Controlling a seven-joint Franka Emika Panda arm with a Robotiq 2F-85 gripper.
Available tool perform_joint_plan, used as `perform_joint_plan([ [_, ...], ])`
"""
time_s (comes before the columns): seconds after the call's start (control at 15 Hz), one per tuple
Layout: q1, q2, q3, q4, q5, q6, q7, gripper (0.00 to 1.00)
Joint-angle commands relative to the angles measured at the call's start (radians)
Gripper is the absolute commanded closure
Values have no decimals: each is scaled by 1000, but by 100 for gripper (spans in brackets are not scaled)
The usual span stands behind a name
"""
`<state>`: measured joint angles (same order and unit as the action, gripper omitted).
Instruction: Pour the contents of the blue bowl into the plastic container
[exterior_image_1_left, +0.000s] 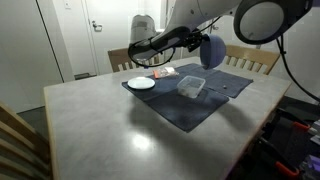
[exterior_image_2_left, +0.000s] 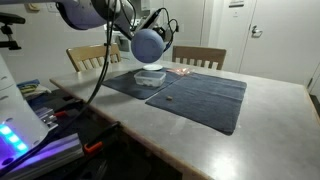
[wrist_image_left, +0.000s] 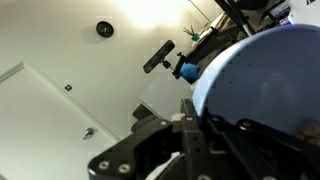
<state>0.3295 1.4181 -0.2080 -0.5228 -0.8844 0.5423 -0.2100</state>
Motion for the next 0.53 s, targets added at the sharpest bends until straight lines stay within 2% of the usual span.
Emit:
perform_joint_plan([
  [0.0,30,32,-50,13,-78,-14,-118,99],
  [0.47,44,31,-59,-14,-109,5,-149,99],
])
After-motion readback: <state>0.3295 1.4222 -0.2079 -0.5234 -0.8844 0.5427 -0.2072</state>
